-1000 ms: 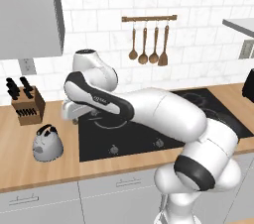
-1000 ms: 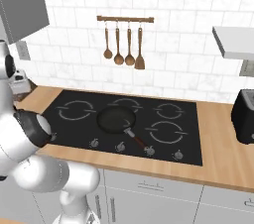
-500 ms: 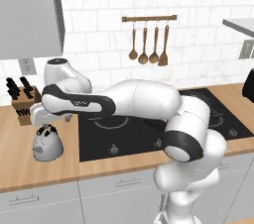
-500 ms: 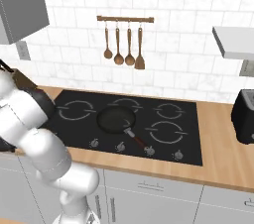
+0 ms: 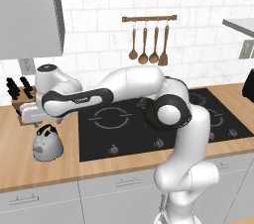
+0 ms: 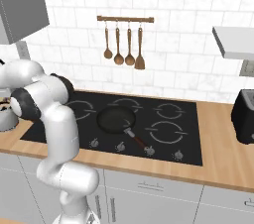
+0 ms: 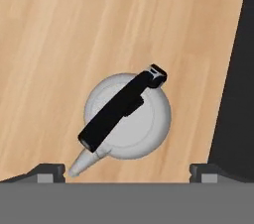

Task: Pick the kettle from the counter and place it on a stove burner. Then turn the burner on.

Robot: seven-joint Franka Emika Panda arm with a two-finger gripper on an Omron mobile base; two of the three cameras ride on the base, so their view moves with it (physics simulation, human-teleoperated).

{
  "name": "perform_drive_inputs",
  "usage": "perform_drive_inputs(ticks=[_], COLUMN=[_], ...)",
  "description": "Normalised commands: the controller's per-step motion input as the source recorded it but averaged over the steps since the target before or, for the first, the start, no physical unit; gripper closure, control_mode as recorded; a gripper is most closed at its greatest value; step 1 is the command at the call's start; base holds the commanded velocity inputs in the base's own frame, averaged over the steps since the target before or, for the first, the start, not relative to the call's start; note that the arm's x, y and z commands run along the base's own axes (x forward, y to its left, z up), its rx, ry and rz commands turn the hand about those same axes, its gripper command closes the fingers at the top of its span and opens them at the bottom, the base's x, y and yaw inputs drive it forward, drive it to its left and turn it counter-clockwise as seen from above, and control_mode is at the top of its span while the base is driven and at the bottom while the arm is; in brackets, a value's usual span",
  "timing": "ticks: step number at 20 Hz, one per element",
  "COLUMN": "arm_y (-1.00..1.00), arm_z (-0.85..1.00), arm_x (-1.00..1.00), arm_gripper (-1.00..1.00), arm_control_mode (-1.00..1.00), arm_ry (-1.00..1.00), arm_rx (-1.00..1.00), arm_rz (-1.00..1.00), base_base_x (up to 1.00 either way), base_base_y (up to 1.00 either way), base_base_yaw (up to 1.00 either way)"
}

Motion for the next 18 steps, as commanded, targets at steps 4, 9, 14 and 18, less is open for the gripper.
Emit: perform_drive_inputs(ticks=[4, 9, 14, 18], arm_y=[0.24, 0.28, 0.03, -0.02], arm_z=[-0.2, -0.05, -0.3, -0.4], arm_x=[0.41, 0.34, 0.07, -0.02], arm_gripper=[-1.0, -1.0, -1.0, -1.0], arm_control_mode=[-1.0, -1.0, -1.0, -1.0], arm_ry=[0.08, 0.17, 0.17, 0.12], arm_rx=[0.0, 0.0, 0.0, 0.0], arm_rz=[-0.21, -0.1, -0.07, -0.09], base_base_x=[0.0, 0.0, 0.0, 0.0], base_base_y=[0.0, 0.0, 0.0, 0.0], base_base_yaw=[0.0, 0.0, 0.0, 0.0])
